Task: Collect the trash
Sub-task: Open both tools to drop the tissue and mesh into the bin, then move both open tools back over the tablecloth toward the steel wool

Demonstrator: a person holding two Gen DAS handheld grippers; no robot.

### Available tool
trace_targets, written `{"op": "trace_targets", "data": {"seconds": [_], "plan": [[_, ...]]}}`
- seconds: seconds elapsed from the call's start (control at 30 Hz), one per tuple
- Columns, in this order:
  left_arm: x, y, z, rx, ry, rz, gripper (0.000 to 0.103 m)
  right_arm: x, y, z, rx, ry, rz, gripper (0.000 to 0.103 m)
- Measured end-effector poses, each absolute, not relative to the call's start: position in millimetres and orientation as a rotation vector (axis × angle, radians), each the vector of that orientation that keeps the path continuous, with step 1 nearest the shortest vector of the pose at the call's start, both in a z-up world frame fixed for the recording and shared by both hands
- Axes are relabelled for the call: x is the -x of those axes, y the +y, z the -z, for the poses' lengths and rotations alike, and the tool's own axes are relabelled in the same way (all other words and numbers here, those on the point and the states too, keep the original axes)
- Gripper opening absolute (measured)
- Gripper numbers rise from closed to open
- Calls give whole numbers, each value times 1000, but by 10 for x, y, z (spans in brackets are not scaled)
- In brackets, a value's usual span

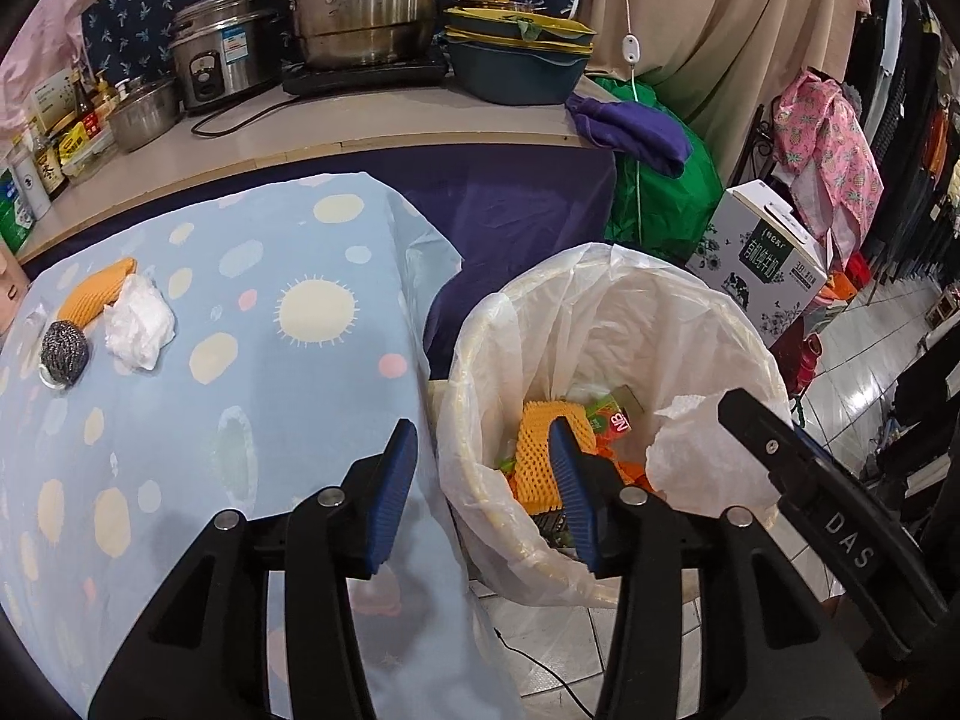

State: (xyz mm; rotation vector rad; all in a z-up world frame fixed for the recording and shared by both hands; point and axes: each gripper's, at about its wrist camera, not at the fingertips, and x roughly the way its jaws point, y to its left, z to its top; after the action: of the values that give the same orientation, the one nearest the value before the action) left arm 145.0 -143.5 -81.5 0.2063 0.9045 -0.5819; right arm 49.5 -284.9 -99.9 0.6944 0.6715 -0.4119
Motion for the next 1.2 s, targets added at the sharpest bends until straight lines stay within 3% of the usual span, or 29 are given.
{"op": "trace_targets", "data": {"seconds": [0.23, 0.57, 0.67, 0.83, 0.97, 1.2], "plan": [[-1482, -1224, 800, -180, 905, 566, 44, -316, -2809, 1238, -718, 733, 446, 49], [-1543, -938, 794, -134, 916, 537, 45, -199, -2665, 891, -666, 673, 437, 49], [-1579, -814, 781, -116, 910, 518, 58, -289, -2555, 801, -647, 664, 412, 49], [-1708, -522, 768, -86, 897, 458, 61, -527, -2301, 682, -609, 660, 358, 53], [-1862, -177, 806, -42, 900, 383, 75, -754, -2054, 637, -581, 667, 304, 53], [-2118, 467, 897, -22, 892, 241, 77, -1277, -1533, 610, -521, 699, 194, 53]]}}
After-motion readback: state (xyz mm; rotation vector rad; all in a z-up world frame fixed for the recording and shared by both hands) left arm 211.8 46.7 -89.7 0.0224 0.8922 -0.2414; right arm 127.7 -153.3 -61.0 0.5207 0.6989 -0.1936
